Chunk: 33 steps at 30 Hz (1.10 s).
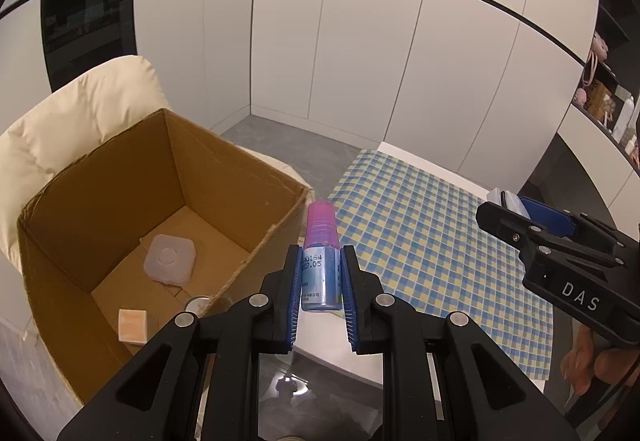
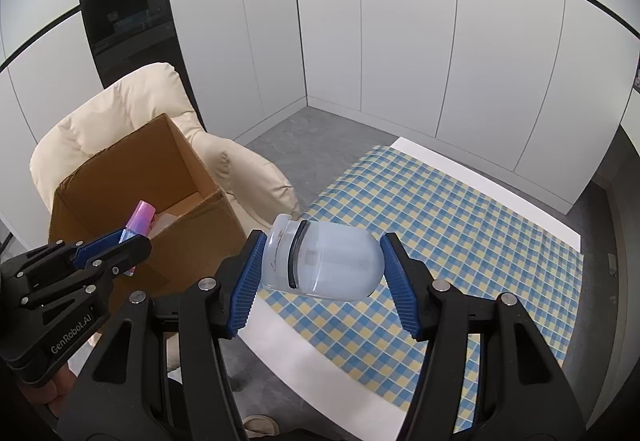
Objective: Organize objects
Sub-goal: 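Carry the blue spray bottle and white compact over the cardboard box with both tools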
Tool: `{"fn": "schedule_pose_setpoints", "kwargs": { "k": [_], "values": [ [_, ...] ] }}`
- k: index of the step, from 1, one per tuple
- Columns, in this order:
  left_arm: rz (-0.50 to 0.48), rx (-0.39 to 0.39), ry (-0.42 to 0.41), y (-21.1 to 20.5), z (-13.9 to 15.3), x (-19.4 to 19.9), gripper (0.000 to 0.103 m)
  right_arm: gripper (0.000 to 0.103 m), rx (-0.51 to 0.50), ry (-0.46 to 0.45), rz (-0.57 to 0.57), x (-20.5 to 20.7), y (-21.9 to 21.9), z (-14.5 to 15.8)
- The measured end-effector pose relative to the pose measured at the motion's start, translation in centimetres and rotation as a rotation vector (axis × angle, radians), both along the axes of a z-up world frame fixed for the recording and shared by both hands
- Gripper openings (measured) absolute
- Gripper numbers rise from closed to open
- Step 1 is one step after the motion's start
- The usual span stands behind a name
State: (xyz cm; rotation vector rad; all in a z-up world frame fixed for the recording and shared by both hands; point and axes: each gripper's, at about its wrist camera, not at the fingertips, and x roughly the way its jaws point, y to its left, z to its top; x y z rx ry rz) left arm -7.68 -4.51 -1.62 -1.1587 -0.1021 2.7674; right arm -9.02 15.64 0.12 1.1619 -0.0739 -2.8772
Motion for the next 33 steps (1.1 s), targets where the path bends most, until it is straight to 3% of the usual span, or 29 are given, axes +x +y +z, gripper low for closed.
{"fn": "schedule_pose_setpoints", "kwargs": {
  "k": [33],
  "values": [
    [0.137,-0.013,-0.005,-7.7,-0.2,1.2,0.018,0.061,0.001,0.002,0.137,-2.0,-7.7,0.0]
  ]
}}
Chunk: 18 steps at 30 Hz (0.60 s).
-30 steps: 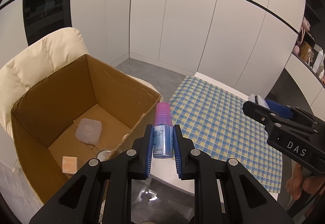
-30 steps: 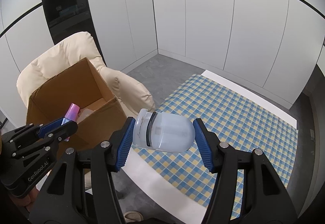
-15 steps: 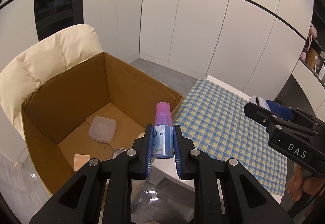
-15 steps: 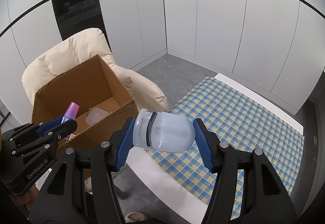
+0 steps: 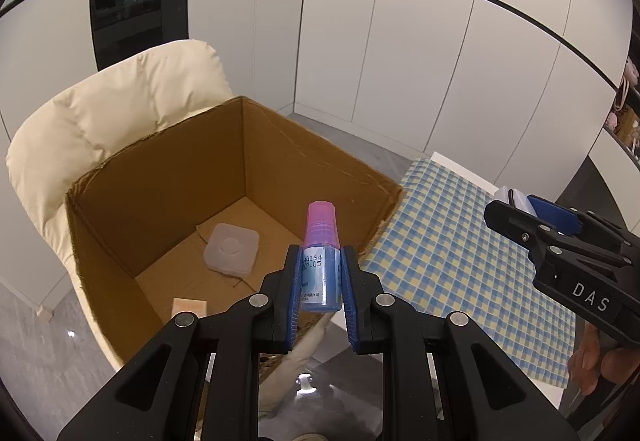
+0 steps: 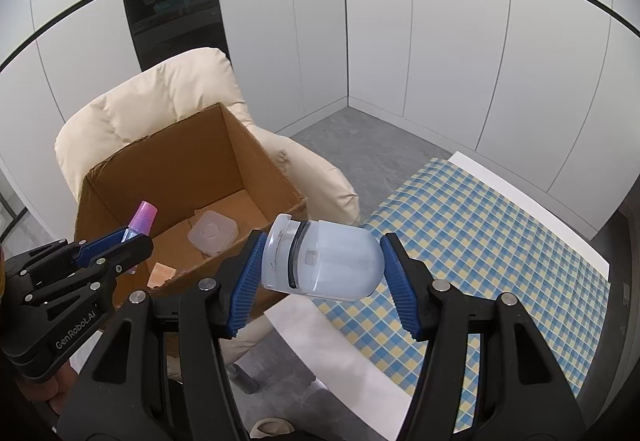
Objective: Organize objects
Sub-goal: 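Carry the blue spray bottle and white compact over the cardboard box with both tools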
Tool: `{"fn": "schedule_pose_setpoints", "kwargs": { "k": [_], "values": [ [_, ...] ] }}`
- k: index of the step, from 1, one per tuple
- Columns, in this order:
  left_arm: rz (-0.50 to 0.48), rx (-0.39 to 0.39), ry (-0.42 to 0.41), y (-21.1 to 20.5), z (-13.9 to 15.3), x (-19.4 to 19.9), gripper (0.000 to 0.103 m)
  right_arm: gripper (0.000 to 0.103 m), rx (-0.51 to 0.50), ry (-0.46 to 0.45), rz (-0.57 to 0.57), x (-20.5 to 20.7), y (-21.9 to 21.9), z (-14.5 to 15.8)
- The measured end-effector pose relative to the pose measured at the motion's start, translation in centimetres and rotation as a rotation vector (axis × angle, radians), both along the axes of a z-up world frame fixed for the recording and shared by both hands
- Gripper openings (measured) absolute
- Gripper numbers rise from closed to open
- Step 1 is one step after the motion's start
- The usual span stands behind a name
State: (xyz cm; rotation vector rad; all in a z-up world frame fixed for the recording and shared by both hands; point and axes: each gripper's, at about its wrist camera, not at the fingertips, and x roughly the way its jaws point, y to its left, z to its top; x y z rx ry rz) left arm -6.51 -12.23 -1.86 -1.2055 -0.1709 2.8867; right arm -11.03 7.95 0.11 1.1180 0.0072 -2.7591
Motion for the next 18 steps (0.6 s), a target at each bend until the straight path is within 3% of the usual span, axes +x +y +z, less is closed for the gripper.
{"fn": "schedule_pose_setpoints", "kwargs": {
  "k": [18],
  "values": [
    [0.084,-0.027,-0.044,-4.4,-1.4,0.6,0.019,0.061,0.015,-0.004,0.096,-0.7,-5.1,-0.1]
  ]
}}
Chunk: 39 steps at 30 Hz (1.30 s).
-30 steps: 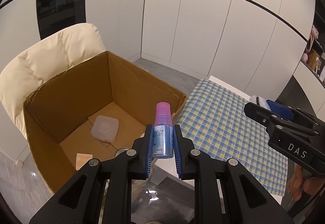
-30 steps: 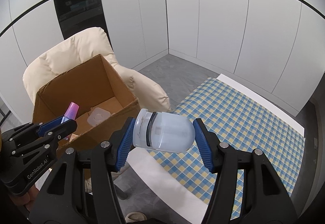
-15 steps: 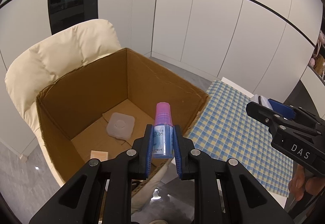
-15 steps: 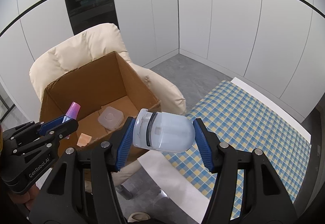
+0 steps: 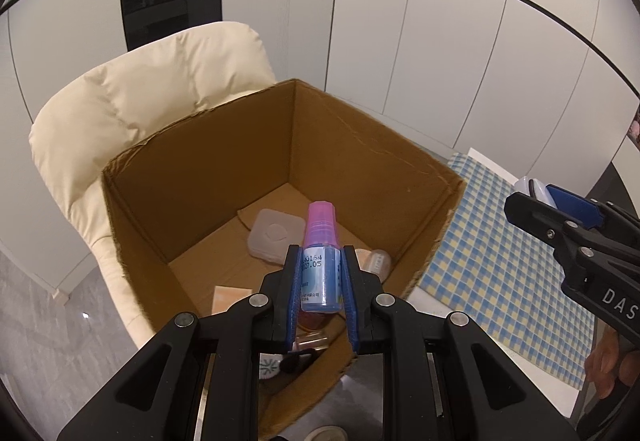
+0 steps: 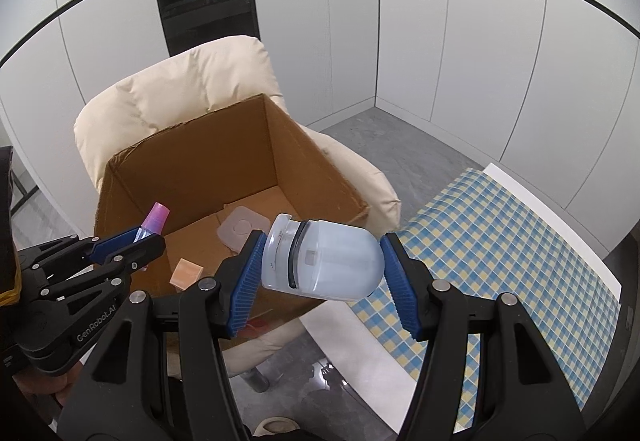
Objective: Organize objects
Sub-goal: 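Carry the blue spray bottle and white compact over the cardboard box with both tools, then open the left tool over the box while the right tool releases the white compact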
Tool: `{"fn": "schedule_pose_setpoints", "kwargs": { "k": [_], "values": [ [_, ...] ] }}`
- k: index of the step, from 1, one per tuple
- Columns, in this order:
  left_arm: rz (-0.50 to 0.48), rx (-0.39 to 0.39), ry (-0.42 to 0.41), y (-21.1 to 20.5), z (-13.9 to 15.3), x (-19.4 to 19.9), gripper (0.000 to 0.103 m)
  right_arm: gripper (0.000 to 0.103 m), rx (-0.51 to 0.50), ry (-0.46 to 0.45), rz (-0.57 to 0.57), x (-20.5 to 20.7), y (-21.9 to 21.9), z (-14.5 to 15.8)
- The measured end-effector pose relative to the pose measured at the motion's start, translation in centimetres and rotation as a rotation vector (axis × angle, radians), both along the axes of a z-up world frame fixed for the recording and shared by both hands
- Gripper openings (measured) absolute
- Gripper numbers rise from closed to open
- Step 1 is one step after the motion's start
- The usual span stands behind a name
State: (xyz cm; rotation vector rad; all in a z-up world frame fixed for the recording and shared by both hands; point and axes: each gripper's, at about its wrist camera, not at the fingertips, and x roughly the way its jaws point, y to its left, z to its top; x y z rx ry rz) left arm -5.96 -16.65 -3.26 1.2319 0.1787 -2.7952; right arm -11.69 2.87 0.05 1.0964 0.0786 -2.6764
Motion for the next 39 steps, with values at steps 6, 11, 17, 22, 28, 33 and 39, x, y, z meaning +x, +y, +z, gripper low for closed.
{"fn": "schedule_pose_setpoints", "kwargs": {
  "k": [6,11,17,22,28,33,39],
  "values": [
    [0.009,-0.004,0.001,-1.0,-0.1,0.3,0.019,0.061,-0.002,-0.002,0.027,-0.2,-1.4,0.0],
    [0.014,-0.042,0.039,-1.1,0.4,1.1,0.029,0.061,-0.004,-0.005,0.047,-0.3,-2.5,0.0],
    [0.039,-0.046,0.083,-2.2,1.3,2.2,0.07,0.061,-0.009,-0.01,0.064,-0.7,-3.7,0.0],
    [0.124,-0.06,0.1,-3.8,2.0,2.9,0.094,0.061,-0.016,-0.01,0.076,-0.8,-4.7,0.1],
    [0.23,-0.034,0.125,-6.6,2.7,4.0,0.103,0.061,-0.016,-0.015,0.097,-0.9,-6.3,0.1],
    [0.276,-0.041,0.122,-8.2,2.7,4.8,0.103,0.061,-0.011,-0.016,0.119,-1.0,-7.7,0.0],
    [0.289,-0.046,0.117,-9.2,2.6,5.5,0.103,0.061,-0.004,-0.021,0.142,-0.9,-9.3,-0.2]
  ]
}}
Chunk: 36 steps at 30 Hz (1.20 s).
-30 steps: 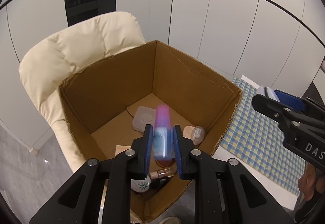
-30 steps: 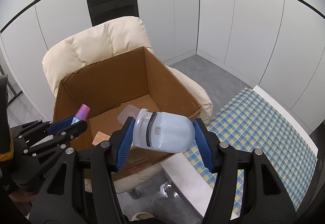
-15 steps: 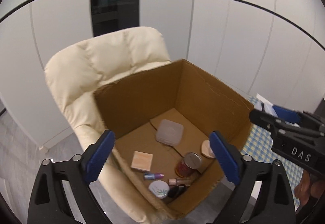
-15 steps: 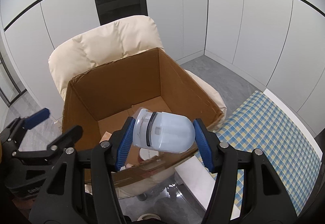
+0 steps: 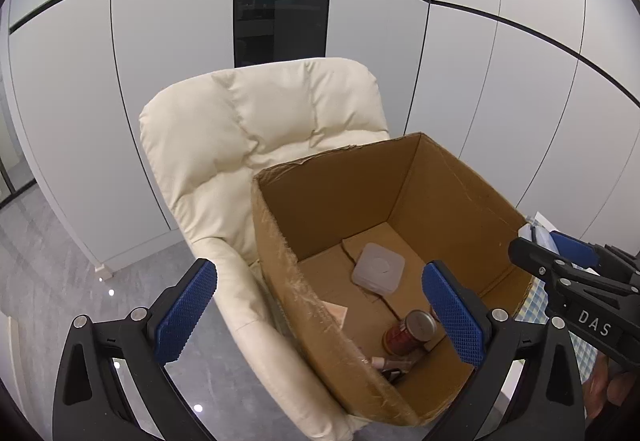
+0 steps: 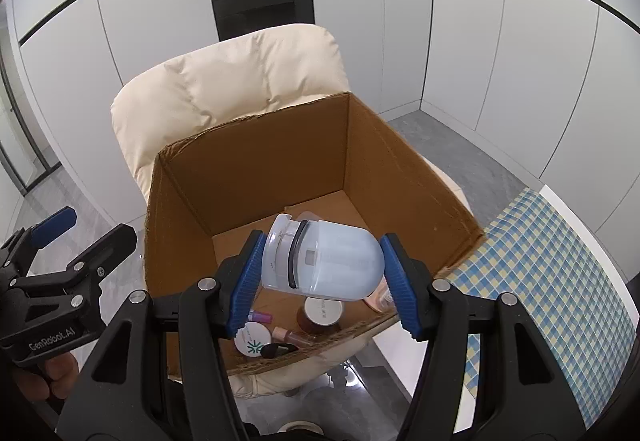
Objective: Organize objects
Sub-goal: 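Open the left tool over the box while the right tool releases the white compact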
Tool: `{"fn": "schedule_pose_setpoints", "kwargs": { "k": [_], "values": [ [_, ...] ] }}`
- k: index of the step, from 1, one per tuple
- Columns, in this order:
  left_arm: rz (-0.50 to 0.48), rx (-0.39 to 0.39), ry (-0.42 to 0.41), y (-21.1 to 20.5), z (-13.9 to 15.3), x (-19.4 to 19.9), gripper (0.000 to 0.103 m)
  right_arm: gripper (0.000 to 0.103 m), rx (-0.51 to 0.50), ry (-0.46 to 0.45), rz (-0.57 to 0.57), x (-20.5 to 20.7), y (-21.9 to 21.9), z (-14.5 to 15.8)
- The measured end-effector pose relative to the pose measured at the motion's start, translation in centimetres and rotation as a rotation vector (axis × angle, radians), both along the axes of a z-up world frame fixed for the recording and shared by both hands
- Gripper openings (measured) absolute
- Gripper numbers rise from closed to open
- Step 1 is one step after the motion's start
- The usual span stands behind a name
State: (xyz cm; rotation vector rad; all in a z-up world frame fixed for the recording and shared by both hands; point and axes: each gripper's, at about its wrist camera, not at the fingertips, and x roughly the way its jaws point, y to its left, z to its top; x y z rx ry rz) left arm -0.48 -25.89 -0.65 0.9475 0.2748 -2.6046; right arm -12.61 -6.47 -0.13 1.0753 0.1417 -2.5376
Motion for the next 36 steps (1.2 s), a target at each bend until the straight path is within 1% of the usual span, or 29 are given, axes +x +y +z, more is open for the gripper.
{"fn": "schedule_pose_setpoints", "kwargs": {
  "k": [3,12,23,24,25,26,27,29,31,33,36],
  "values": [
    [-0.002,0.004,0.001,-0.3,0.0,0.4,0.103,0.061,0.006,-0.013,0.008,0.0,-0.9,-0.3],
    [0.012,-0.006,-0.003,-1.4,-0.1,1.2,0.103,0.061,0.01,-0.012,0.035,0.1,-2.7,-0.4],
    [0.011,-0.004,-0.007,-1.5,-0.2,1.1,0.103,0.061,0.023,-0.009,0.031,0.1,-3.1,-0.4],
    [0.01,-0.005,-0.008,-1.4,-0.2,1.0,0.103,0.065,0.021,-0.009,0.029,0.1,-3.0,-0.4],
    [0.008,-0.006,-0.008,-1.3,-0.2,1.0,0.103,0.073,0.017,-0.008,0.027,0.1,-2.9,-0.4],
    [0.005,-0.009,-0.009,-1.2,-0.2,1.0,0.103,0.076,0.013,-0.004,0.025,0.1,-2.9,-0.3],
    [0.003,-0.011,-0.009,-1.1,-0.2,1.0,0.103,0.079,0.009,0.001,0.023,0.0,-2.8,-0.3],
    [0.0,-0.015,-0.009,-1.0,-0.3,0.9,0.103,0.081,0.003,0.005,0.022,0.0,-2.7,-0.2],
    [0.002,-0.013,-0.01,-1.0,-0.3,0.9,0.103,0.087,0.003,0.005,0.019,0.0,-2.5,-0.1],
    [0.004,-0.01,-0.008,-1.0,-0.2,0.8,0.103,0.09,-0.001,0.008,0.014,0.0,-2.2,0.0],
    [0.005,-0.015,-0.008,-0.9,-0.2,0.6,0.103,0.1,-0.011,0.01,-0.009,-0.1,-1.6,0.1]
  ]
}}
